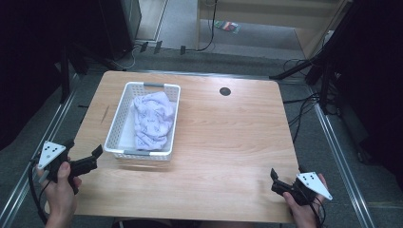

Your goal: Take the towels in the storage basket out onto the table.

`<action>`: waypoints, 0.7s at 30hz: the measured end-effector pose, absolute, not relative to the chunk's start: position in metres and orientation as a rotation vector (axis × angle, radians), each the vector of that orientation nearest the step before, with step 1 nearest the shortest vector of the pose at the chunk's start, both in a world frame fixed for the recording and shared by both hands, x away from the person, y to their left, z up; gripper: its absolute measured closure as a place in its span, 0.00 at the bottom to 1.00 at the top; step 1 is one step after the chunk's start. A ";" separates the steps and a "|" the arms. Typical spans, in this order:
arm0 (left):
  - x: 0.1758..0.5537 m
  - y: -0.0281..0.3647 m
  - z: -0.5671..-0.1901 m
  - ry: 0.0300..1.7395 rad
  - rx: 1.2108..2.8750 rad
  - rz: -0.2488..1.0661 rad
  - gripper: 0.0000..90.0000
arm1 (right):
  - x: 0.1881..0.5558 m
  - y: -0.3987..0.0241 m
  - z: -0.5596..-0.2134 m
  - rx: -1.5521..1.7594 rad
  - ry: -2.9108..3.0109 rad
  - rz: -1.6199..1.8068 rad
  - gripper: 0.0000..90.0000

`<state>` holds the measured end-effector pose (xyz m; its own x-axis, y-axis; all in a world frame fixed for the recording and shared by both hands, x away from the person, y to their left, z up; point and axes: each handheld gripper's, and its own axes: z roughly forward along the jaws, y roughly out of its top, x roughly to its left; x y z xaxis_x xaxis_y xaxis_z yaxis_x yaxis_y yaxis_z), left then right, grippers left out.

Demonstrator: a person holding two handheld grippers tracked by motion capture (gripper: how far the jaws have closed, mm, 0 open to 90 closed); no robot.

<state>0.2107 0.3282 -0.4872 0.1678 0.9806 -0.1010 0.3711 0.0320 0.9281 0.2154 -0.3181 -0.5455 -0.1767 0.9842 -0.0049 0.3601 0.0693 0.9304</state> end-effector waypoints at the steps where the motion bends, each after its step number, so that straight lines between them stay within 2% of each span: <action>1: 0.212 0.327 -0.485 1.355 1.513 0.818 0.00 | 0.215 -0.318 -0.546 1.361 1.635 1.109 0.00; 15: 0.236 0.310 -0.463 1.341 1.593 0.778 0.00 | 0.216 -0.319 -0.546 1.373 1.641 1.116 0.00; 21: 0.255 0.296 -0.455 1.346 1.704 0.748 0.00 | 0.216 -0.319 -0.546 1.380 1.641 1.116 0.00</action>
<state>0.2546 0.2965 -0.4552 0.2520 0.9671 -0.0362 0.4799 -0.0924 0.8725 0.2164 -0.3193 -0.5455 -0.1784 0.9839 0.0107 0.3717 0.0573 0.9266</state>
